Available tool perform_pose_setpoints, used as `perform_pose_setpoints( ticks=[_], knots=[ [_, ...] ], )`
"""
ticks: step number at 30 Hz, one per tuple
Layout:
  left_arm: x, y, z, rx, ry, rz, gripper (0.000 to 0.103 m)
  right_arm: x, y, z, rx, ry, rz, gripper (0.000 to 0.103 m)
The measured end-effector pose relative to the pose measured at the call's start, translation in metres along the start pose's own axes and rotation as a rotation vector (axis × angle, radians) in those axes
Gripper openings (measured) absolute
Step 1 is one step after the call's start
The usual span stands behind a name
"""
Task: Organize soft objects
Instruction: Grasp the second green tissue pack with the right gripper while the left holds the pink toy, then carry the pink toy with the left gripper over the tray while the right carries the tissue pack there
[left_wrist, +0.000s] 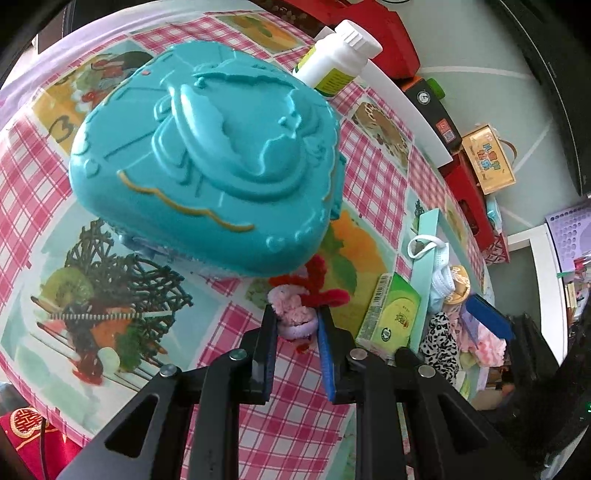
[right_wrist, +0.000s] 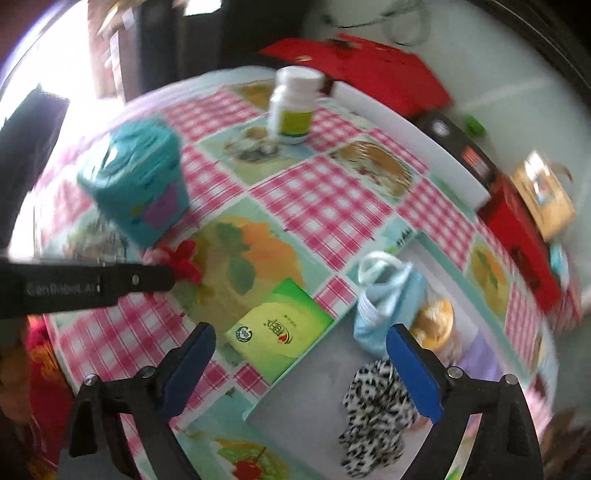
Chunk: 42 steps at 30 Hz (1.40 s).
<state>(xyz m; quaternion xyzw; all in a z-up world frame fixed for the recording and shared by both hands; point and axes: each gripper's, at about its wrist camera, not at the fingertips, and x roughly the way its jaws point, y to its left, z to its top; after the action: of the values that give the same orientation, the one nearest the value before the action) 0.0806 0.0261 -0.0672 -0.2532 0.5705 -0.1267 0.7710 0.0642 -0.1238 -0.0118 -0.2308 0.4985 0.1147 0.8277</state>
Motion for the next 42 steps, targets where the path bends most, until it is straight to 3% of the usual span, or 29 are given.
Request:
perform_pose_setpoints(
  ticks=[7,13,24,29,42],
  knots=[
    [-0.002,0.004,0.001,-0.013,0.015,-0.017,0.021,0.019,0.01,0.009,-0.137,0.066,0.044,0.095],
    [-0.004,0.005,0.002,-0.015,0.009,-0.018,0.021,0.037,0.019,0.013,-0.227,0.121,0.03,0.091],
    [-0.003,0.003,0.004,-0.007,0.018,-0.028,0.021,0.056,0.015,0.02,-0.224,0.149,0.069,0.089],
    [-0.002,0.002,0.004,-0.01,0.019,-0.029,0.021,0.057,0.01,0.02,-0.173,0.147,0.117,0.079],
    [-0.003,0.002,0.005,-0.001,0.014,-0.031,0.021,0.044,0.015,0.015,-0.049,0.097,0.151,0.077]
  ],
)
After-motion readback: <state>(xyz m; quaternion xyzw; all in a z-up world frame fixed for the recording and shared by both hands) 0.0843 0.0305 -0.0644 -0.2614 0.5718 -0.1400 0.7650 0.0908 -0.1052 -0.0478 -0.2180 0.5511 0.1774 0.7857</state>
